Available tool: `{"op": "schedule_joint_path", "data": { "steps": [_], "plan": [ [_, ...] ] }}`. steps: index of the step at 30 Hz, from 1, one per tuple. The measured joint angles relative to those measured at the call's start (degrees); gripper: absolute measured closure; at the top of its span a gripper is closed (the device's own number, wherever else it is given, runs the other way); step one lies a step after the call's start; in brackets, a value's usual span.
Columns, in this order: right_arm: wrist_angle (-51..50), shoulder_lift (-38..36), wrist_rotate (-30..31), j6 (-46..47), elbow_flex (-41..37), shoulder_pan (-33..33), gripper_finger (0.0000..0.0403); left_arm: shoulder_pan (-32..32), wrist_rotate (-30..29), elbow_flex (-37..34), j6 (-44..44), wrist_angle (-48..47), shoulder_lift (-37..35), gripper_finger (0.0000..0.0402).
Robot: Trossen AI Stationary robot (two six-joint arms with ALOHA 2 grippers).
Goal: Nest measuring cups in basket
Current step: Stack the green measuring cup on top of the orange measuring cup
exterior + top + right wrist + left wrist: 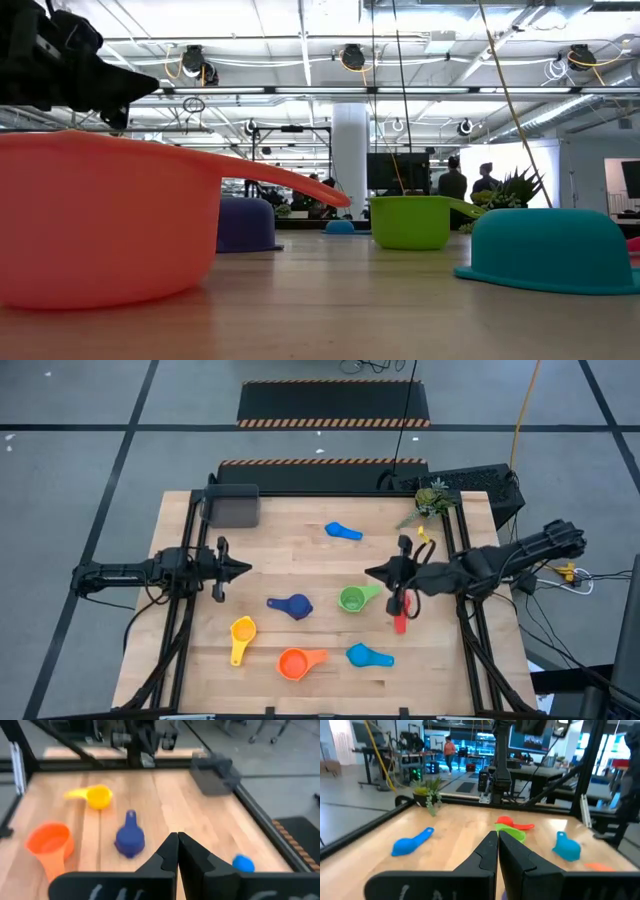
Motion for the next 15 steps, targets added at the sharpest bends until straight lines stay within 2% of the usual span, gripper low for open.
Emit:
{"op": "schedule_joint_path", "data": {
  "steps": [6, 10, 15],
  "plan": [
    [1.7, 2.9, 0.7, 1.8, -2.8, 1.6, 0.0403, 0.0, 7.6, 1.5, -1.4, 3.5, 0.0, 0.0382],
    [2.9, 3.9, 0.7, 5.2, -5.1, 2.1, 0.0403, -0.2, 8.0, 6.1, -2.8, -0.1, 1.5, 0.0382],
    [9.1, 4.5, 0.5, 8.4, -10.5, 2.2, 0.0403, -2.9, 7.9, 11.2, -2.5, -2.5, 9.2, 0.0382]
  ]
}}
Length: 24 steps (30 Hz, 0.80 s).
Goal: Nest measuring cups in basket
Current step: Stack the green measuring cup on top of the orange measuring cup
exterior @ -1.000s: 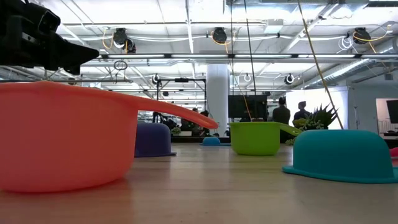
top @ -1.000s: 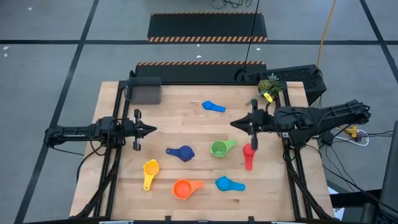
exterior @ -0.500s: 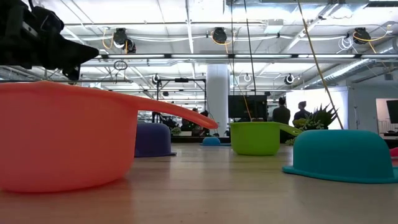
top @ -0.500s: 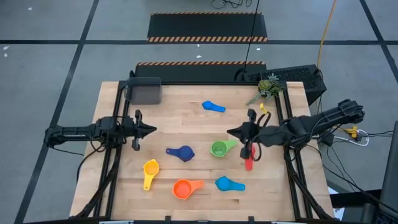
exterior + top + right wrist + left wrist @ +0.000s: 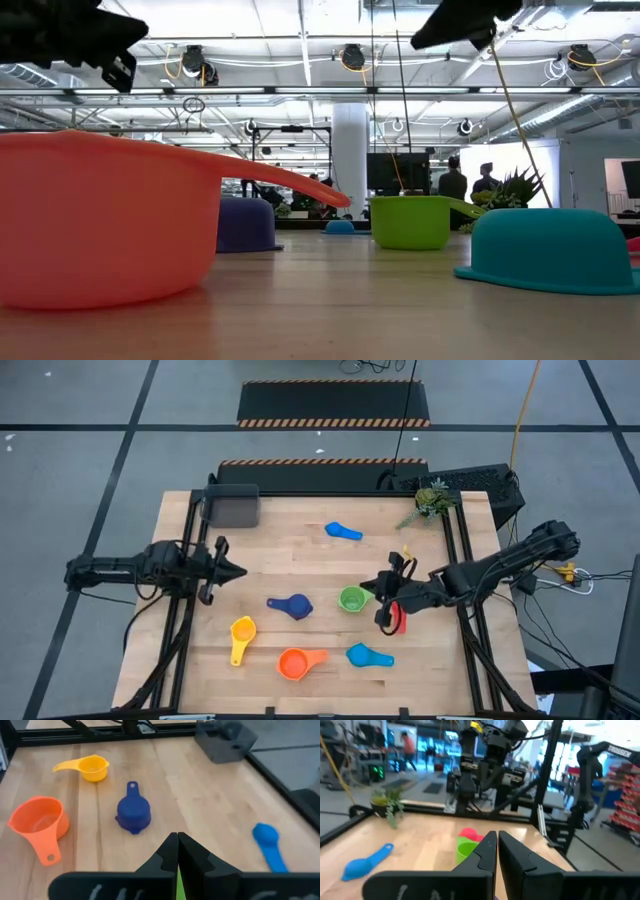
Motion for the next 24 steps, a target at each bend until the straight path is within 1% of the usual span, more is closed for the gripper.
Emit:
{"op": "schedule_joint_path", "data": {
  "steps": [4, 7, 11, 15, 19, 24],
  "plan": [
    [5.7, 0.0, 0.0, 2.2, -4.8, 0.0, 0.0403, -3.4, -2.2, 4.6, 2.4, -0.4, 8.5, 0.0382],
    [8.1, 0.0, -0.1, 3.7, -7.2, 0.0, 0.0403, -6.3, -5.5, 9.1, 4.6, -2.3, 15.5, 0.0382],
    [8.7, 0.0, -1.2, 3.8, -8.3, 0.0, 0.0403, -9.7, -9.2, 15.3, 7.7, -5.2, 24.9, 0.0382],
    [8.4, 0.6, -2.8, 3.4, -8.4, 0.7, 0.0403, -11.7, -9.6, 20.0, 11.2, -5.9, 32.4, 0.0382],
    [8.0, 2.9, -3.0, 1.9, -8.4, 1.9, 0.0403, -12.5, -9.6, 22.2, 13.9, -6.0, 36.8, 0.0382],
    [7.0, 6.6, -3.7, 1.8, -8.5, 2.3, 0.0401, -12.5, -9.6, 22.7, 13.3, -6.7, 38.6, 0.0382]
  ]
}}
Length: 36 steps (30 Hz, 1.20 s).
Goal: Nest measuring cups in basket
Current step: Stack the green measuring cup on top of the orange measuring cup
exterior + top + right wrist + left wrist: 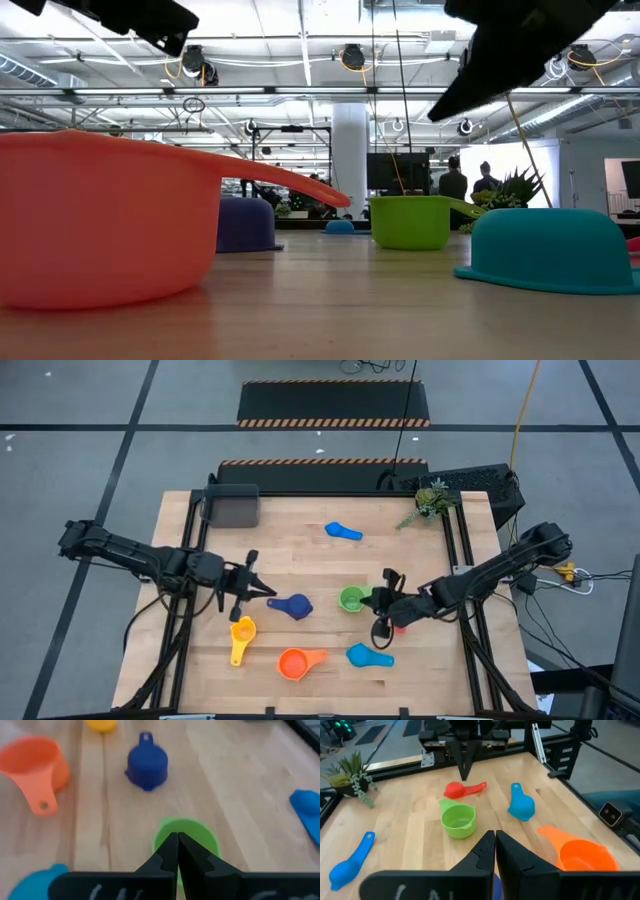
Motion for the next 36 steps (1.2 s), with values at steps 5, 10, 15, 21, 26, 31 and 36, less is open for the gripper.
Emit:
{"op": "schedule_joint_path", "data": {
  "steps": [5, 10, 15, 21, 26, 31, 36],
  "plan": [
    [-1.0, 1.9, -1.1, 0.4, 0.0, -0.2, 0.0368, 0.0, -0.1, 0.0, -0.8, -0.5, -0.2, 0.0382],
    [-2.1, 2.0, -0.7, 0.4, 0.0, -1.4, 0.0303, 0.0, -0.1, 0.0, -0.7, 0.9, -0.3, 0.0382],
    [-5.0, 2.5, 1.0, 0.4, 0.0, -3.7, 0.0231, 0.0, -0.2, 0.0, 0.0, 1.2, -0.3, 0.0382],
    [-5.1, 3.2, 4.4, 2.4, -2.3, -5.7, 0.0174, 0.0, -0.2, 0.0, -1.1, 1.2, -0.3, 0.0382],
    [-5.2, 3.2, 7.6, 4.8, -4.0, -8.6, 0.0164, -0.6, -0.4, 0.0, -1.2, 1.3, -0.3, 0.0382],
    [-5.3, 3.2, 8.4, 6.0, -4.2, -10.9, 0.0167, -0.7, -1.4, 0.0, -1.2, 1.3, -0.3, 0.0382],
    [-5.5, 3.2, 8.4, 6.0, -4.2, -11.9, 0.0167, -0.7, -1.5, 0.0, -1.2, 2.2, -0.3, 0.0382]
  ]
}}
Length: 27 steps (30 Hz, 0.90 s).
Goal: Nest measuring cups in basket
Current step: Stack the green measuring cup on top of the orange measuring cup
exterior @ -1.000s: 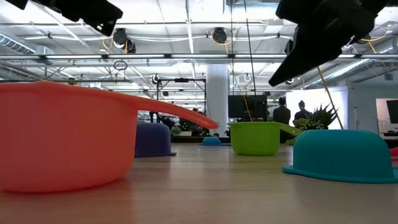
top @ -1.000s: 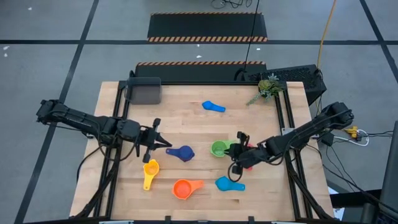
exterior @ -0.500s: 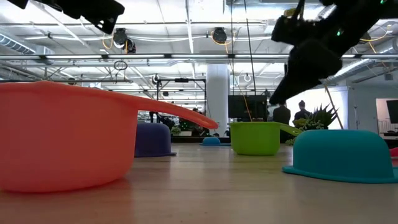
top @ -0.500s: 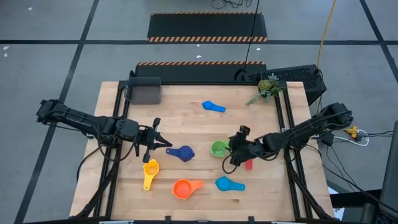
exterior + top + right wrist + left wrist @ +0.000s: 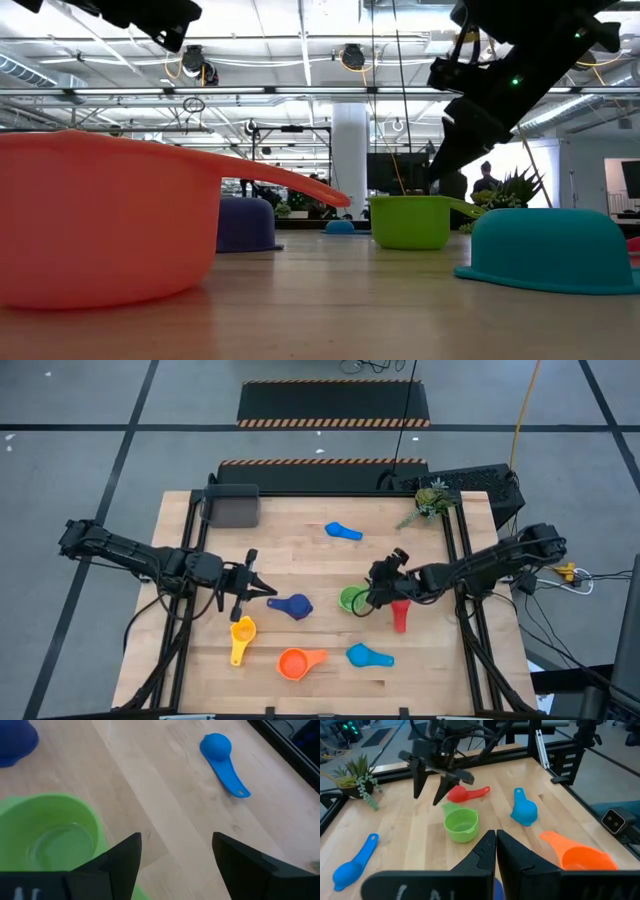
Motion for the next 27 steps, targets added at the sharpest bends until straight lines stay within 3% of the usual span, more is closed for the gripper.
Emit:
{"op": "schedule_joint_path", "data": {
  "steps": [7, 27],
  "plan": [
    [0.8, 0.0, -0.6, 0.8, -2.8, -0.6, 0.0167, 0.0, 0.0, 0.0, 0.0, 2.7, 0.0, 0.0382],
    [1.1, 0.0, -15.5, 1.5, -4.0, -0.6, 0.0167, 0.0, 0.0, 0.0, 1.3, 2.5, 0.0, 0.0382]
  ]
}}
